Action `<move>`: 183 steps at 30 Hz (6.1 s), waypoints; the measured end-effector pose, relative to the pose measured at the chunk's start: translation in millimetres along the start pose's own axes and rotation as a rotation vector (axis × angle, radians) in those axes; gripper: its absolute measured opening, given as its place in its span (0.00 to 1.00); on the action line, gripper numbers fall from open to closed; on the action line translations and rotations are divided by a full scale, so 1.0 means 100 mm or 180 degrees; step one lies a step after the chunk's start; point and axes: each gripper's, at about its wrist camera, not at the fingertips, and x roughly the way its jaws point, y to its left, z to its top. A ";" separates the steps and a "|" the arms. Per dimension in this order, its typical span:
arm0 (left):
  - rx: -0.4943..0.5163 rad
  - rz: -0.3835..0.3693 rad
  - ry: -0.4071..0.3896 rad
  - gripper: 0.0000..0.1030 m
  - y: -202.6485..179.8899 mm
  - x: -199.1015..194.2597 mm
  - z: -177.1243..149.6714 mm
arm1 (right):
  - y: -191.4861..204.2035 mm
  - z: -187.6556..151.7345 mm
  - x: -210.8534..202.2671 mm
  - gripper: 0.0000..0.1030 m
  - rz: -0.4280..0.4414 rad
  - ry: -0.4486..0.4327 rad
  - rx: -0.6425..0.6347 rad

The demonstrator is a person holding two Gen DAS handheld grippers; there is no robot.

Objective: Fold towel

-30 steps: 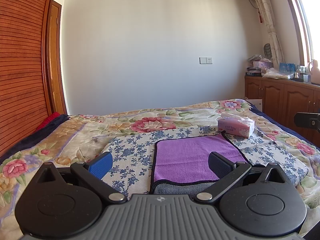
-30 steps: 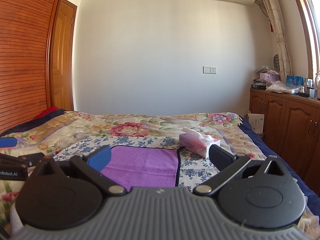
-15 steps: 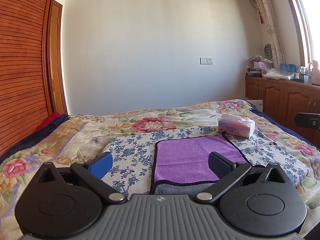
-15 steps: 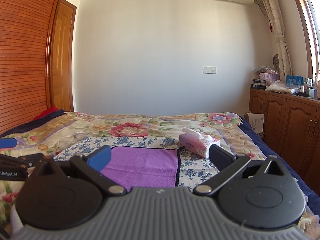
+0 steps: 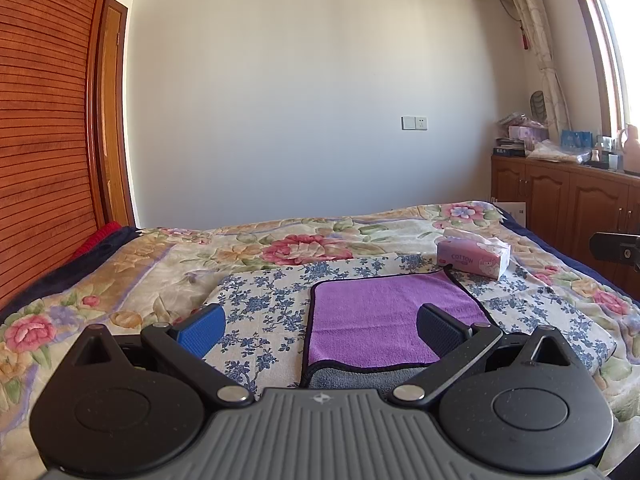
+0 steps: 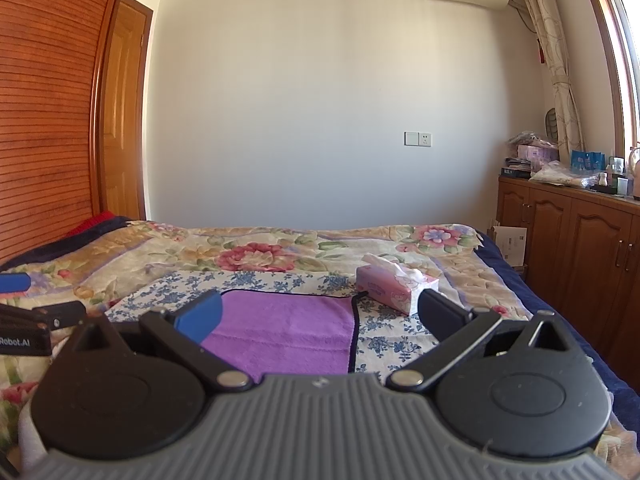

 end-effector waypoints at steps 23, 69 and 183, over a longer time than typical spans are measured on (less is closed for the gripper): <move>-0.0022 -0.0002 0.0010 1.00 0.01 0.00 0.00 | 0.00 0.00 0.00 1.00 0.0001 0.0001 0.0005; 0.0022 -0.0240 0.0415 1.00 -0.03 0.60 0.03 | -0.19 0.02 0.49 1.00 0.0024 0.0259 0.0160; -0.0222 -0.0476 0.1448 0.06 0.31 1.78 -0.35 | -0.34 -0.53 1.60 0.04 0.0809 0.2122 -0.0021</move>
